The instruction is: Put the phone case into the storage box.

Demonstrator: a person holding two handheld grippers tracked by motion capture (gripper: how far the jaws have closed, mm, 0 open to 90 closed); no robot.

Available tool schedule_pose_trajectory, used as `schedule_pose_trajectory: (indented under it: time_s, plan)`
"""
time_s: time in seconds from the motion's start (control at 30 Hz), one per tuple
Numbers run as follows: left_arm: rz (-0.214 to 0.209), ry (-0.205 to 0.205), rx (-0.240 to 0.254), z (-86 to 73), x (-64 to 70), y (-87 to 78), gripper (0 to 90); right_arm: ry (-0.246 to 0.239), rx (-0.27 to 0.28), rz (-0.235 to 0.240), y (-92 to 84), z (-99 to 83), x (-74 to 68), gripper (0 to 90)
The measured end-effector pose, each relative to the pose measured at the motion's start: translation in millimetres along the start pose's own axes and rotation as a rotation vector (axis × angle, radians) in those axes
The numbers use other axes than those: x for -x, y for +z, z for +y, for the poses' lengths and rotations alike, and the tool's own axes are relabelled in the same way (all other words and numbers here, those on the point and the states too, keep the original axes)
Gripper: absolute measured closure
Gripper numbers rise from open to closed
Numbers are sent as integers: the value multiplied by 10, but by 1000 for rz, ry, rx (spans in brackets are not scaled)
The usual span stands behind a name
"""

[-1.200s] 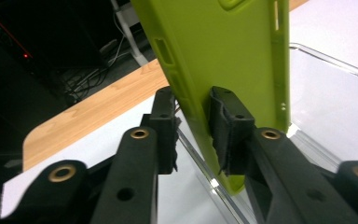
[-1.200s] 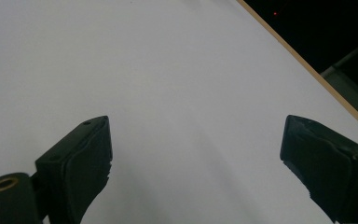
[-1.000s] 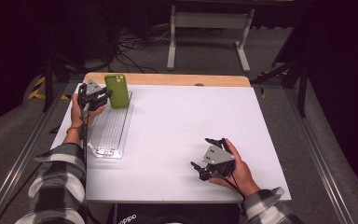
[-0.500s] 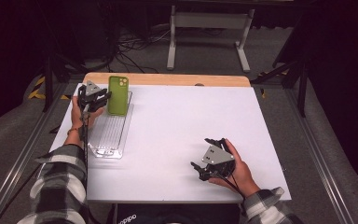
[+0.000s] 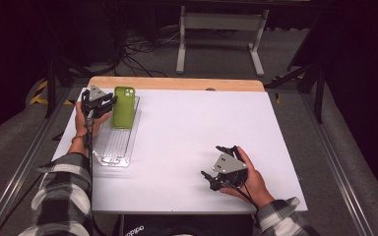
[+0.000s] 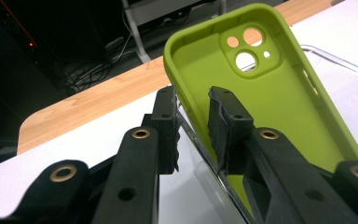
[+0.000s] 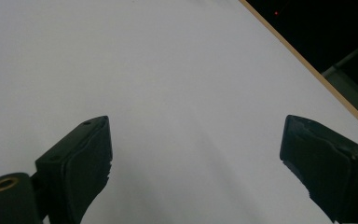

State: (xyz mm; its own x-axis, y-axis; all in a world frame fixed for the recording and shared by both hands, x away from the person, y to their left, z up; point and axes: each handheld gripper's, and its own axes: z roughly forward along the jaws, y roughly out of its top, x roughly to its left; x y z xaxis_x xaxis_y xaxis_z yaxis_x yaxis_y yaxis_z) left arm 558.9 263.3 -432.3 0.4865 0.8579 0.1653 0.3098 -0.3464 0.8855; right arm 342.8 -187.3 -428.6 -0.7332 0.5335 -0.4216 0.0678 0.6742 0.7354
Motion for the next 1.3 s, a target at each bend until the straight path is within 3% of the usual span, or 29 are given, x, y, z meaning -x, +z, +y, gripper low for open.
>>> schedule_pose_trajectory:
  time_s: [0.83, 1.3]
  plan:
    - [-10, -38, 63, 21, 17, -130, 741, 11, 24, -5, -26, 10, 8, 101]
    - [-24, -20, 81, 87, 89, -209, 733, 21, 51, -17, -68, 26, 28, 101]
